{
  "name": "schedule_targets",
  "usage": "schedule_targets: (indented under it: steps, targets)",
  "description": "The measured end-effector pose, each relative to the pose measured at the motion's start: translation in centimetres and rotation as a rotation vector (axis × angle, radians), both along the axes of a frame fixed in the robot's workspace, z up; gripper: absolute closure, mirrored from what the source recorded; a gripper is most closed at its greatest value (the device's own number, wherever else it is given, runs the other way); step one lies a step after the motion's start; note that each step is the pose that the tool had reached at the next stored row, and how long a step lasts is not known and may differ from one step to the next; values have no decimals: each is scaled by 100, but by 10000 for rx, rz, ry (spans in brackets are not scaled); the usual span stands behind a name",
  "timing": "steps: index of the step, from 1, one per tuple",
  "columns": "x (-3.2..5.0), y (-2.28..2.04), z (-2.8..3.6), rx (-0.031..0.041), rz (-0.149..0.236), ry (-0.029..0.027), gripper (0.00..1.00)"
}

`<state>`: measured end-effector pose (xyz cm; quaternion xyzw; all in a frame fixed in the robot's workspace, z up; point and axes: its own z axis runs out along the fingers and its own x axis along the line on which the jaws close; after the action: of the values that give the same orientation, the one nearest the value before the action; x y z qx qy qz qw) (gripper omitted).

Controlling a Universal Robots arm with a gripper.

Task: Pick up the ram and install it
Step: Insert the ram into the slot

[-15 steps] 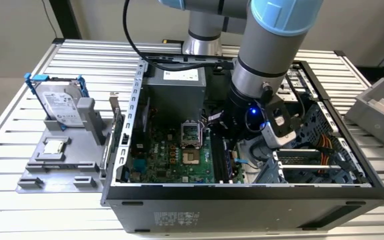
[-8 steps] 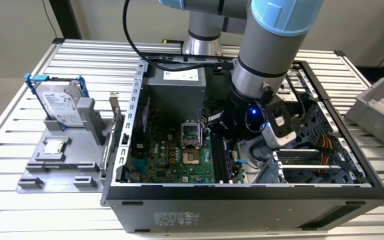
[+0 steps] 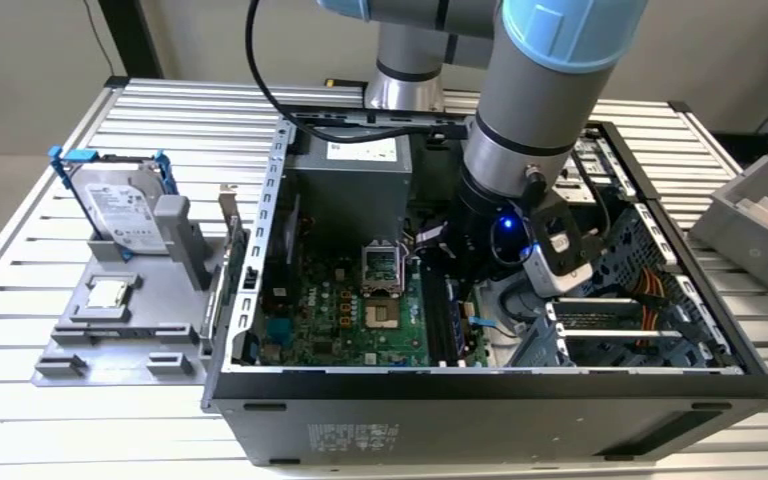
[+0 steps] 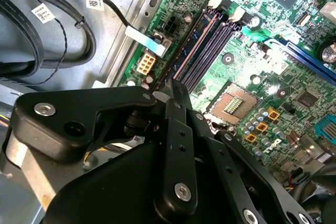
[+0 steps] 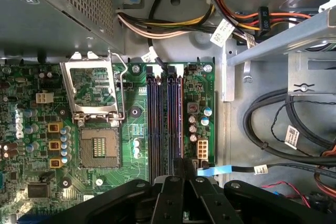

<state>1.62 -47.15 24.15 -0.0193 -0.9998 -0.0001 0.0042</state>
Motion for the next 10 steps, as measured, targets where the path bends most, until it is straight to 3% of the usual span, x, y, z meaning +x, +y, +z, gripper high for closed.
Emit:
schedule_targets:
  steps: [5,10]
  targets:
    - [0,0,0,-1,241,0,100]
    - [-1,0,0,-1,880,0,100]
